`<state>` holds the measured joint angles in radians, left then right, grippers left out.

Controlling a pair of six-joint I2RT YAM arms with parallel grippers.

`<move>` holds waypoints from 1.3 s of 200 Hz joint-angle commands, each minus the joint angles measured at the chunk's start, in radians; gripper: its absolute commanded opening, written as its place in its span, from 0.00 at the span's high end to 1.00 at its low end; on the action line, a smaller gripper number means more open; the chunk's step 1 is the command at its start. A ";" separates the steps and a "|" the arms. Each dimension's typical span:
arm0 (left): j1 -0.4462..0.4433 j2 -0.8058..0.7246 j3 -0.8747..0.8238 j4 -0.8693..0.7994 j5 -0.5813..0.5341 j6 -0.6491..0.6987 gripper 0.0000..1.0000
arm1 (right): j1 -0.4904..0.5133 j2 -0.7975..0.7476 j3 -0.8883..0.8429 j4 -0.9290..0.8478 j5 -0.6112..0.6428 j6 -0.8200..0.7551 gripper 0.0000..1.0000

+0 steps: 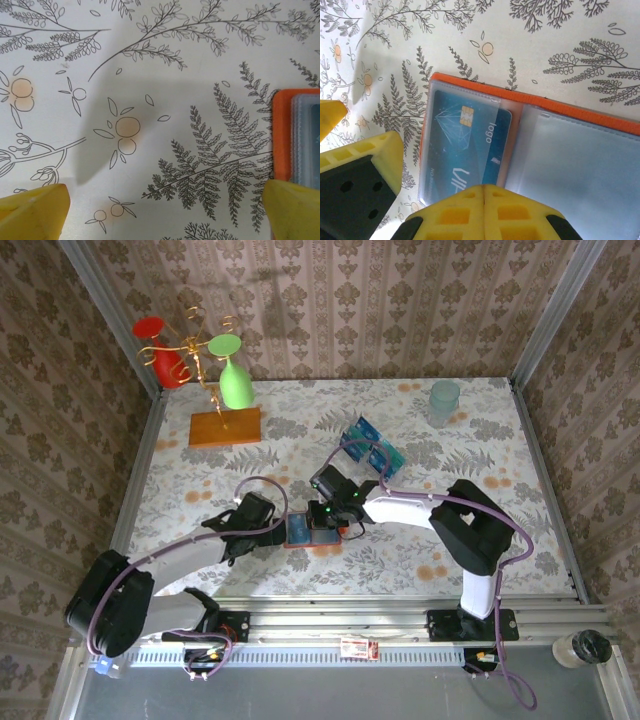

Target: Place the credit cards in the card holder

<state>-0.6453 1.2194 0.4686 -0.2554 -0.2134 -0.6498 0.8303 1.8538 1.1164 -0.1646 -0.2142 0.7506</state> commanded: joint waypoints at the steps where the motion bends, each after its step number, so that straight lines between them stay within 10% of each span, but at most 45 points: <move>1: 0.006 0.028 -0.006 -0.013 0.011 0.008 0.00 | 0.009 -0.009 -0.025 -0.005 0.004 -0.009 0.94; 260: -0.004 0.122 0.013 0.050 0.047 0.014 0.00 | 0.040 0.093 0.068 0.021 -0.073 0.019 0.94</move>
<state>-0.6476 1.3006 0.4953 -0.2550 -0.2401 -0.6498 0.8616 1.9461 1.1664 -0.1551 -0.2592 0.7624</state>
